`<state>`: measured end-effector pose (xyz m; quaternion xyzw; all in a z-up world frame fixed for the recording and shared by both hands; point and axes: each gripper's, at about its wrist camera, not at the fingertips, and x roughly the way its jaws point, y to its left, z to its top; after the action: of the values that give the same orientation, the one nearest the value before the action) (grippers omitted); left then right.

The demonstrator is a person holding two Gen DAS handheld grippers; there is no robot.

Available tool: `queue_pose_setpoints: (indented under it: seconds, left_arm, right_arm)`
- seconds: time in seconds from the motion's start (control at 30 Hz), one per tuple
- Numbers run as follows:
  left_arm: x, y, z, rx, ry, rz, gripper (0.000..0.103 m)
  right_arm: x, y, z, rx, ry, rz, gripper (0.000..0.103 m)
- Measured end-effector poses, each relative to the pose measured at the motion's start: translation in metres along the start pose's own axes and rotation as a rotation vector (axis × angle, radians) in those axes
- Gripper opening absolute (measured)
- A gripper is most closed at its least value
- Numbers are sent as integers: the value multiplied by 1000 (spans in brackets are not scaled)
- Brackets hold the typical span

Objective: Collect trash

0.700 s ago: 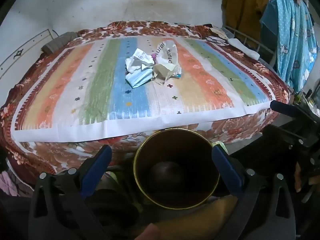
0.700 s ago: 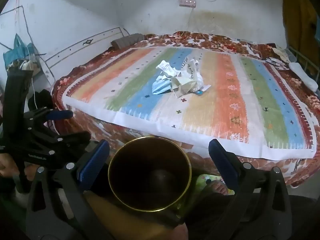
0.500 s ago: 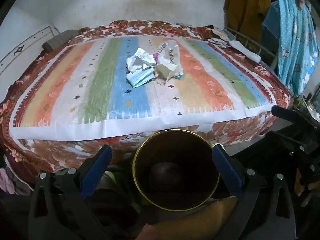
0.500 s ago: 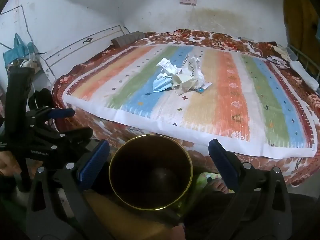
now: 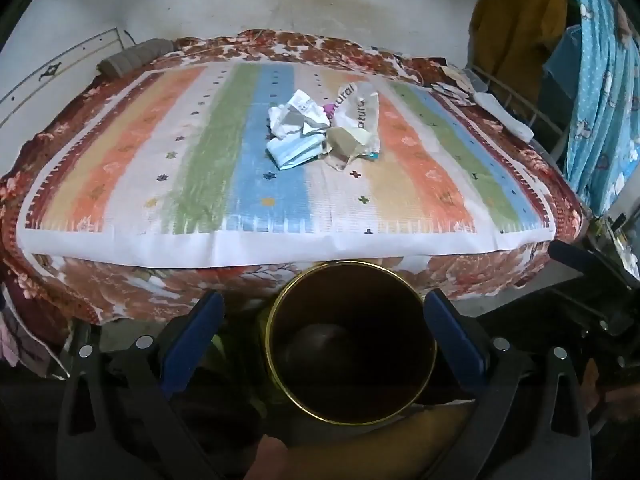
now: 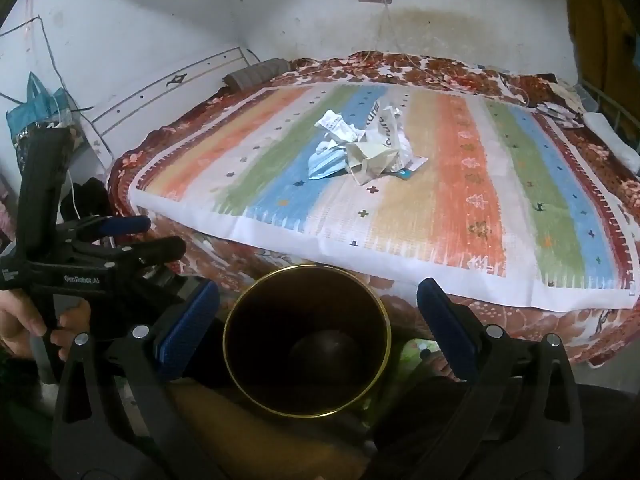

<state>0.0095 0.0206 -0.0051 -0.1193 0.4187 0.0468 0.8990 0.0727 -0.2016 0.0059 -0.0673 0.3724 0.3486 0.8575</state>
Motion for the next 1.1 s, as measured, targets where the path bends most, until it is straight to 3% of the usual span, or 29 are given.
queue_pose_setpoints:
  seconds: [1.1]
  left_arm:
    - [-3,2,4,-44,-11,-28,97]
  right_arm:
    - [2,-5,-1,15,0,-4,94]
